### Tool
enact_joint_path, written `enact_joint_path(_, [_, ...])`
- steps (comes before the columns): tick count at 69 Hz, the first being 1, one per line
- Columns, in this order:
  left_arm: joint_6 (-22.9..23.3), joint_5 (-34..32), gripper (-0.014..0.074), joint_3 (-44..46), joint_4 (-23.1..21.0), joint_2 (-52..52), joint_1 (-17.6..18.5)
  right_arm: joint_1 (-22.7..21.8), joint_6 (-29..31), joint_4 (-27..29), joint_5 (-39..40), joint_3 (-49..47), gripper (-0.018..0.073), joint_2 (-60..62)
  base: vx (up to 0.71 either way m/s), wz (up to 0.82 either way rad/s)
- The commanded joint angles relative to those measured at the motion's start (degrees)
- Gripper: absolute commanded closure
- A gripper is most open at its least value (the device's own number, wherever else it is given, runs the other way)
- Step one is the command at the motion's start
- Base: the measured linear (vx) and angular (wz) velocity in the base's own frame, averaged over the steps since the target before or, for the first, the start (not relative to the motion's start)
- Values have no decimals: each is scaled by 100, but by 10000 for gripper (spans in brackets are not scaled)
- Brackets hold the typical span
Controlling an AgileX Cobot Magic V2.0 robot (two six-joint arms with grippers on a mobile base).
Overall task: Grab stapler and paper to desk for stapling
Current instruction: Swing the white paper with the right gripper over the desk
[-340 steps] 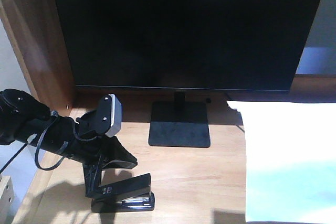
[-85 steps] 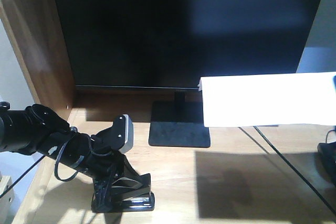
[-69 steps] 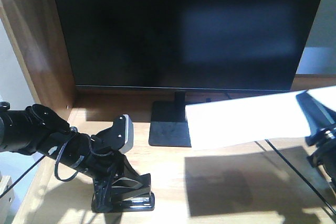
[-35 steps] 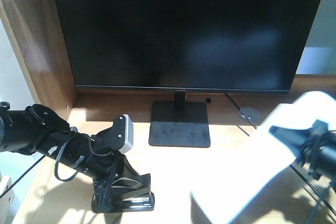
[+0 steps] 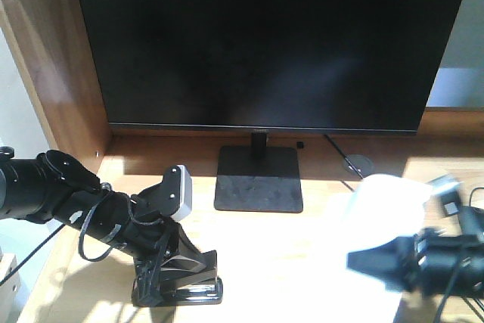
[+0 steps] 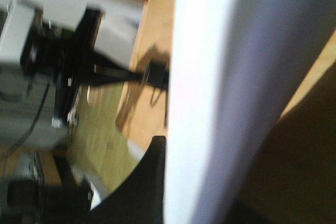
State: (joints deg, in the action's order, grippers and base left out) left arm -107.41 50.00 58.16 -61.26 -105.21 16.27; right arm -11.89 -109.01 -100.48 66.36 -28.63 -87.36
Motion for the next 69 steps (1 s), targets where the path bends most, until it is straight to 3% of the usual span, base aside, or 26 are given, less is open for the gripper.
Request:
enact_joint_path(1, [65,187,603,129,-278,251,39,396,175,71,1032,-126,561,121,0,0])
enact_joint_path(12, [65,187,603,129,-278,251,39,842,289,75,778,-126,561,121,0,0])
enact_joint_path(35, [65,187,603,129,-278,251,39,1218,332,55,-1001,-133,561,-49,0,0])
enact_joint_path(56, [65,187,603,129,-278,251,39,1767,808,330,-1114,-564,561,-896,0,0])
enact_joint_path(69, [65,187,603,129,-278,251,39,1808,849,661,-1245,-795,561,-973,0,0])
